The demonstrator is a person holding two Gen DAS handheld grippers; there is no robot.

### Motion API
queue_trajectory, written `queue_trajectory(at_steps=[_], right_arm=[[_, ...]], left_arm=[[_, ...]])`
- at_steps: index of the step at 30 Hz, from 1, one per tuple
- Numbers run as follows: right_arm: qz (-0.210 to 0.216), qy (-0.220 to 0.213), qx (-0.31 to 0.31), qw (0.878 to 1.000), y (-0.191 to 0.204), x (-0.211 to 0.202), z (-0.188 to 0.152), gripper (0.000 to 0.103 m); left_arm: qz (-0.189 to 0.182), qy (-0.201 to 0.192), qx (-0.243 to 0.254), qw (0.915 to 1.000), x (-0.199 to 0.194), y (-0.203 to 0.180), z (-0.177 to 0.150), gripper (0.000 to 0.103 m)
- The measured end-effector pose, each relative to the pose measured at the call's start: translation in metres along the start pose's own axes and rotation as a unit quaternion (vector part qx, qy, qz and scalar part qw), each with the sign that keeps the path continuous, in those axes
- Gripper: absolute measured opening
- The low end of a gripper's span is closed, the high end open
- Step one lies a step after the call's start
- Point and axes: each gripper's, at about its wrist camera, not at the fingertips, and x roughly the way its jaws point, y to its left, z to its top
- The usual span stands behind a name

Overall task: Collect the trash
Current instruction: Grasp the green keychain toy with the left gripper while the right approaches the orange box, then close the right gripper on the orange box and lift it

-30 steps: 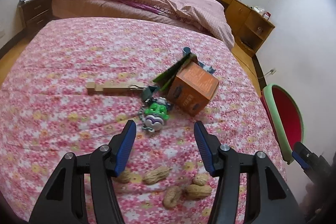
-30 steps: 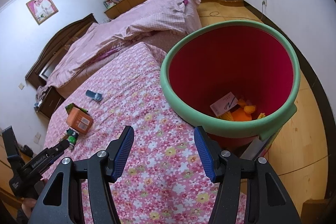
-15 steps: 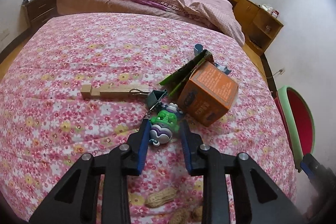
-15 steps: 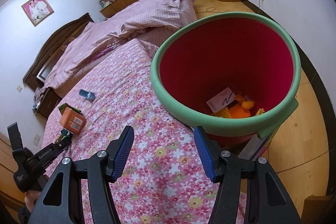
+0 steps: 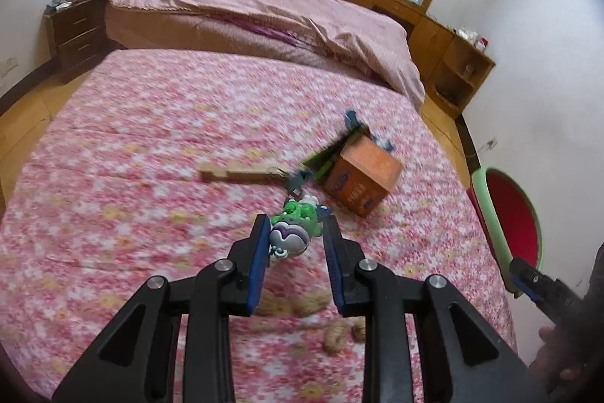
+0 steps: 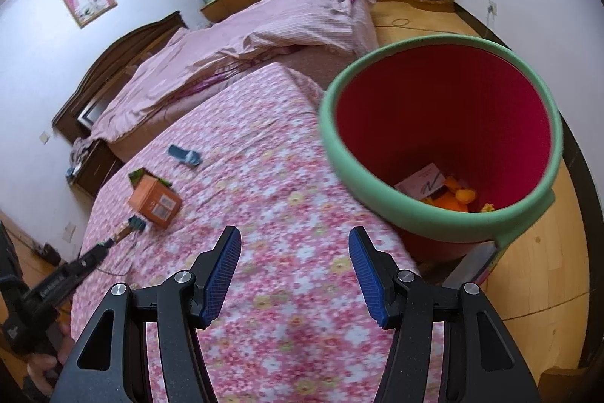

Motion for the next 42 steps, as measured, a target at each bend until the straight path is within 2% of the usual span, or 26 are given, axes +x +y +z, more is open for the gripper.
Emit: queue_trajectory(at_steps=[13, 21, 26, 27, 28, 33, 42], right_arm=[[0.013, 0.025, -0.085, 0.996, 0.071, 0.037, 0.007, 0.061], [0.02, 0.058, -0.133, 0.989, 0.113, 0.079, 0.005, 0.061], [0.03, 0.061, -0.147, 0.987, 0.131, 0.096, 0.007, 0.064], [0.033, 0.06, -0.15, 0.986, 0.134, 0.099, 0.007, 0.07], [0.036, 0.057, -0.15, 0.986, 0.136, 0.1, 0.008, 0.085], [0.034, 0.057, -0.164, 0.984, 0.148, 0.115, 0.014, 0.086], [0.035, 0.066, -0.186, 0.98, 0.166, 0.141, 0.02, 0.086]], left_arm=[[0.068, -0.052, -0.02, 0.9961, 0.008, 0.055, 0.035, 0.028], [0.098, -0.059, -0.04, 0.9926, 0.029, 0.088, 0.032, 0.028], [0.1, -0.066, -0.05, 0.9916, 0.036, 0.099, 0.031, 0.028], [0.098, -0.063, -0.054, 0.9917, 0.037, 0.101, 0.031, 0.028], [0.092, -0.059, -0.058, 0.9923, 0.038, 0.103, 0.03, 0.028], [0.079, -0.055, -0.075, 0.9925, 0.039, 0.111, 0.03, 0.028], [0.07, -0.053, -0.076, 0.9932, 0.04, 0.112, 0.03, 0.028]])
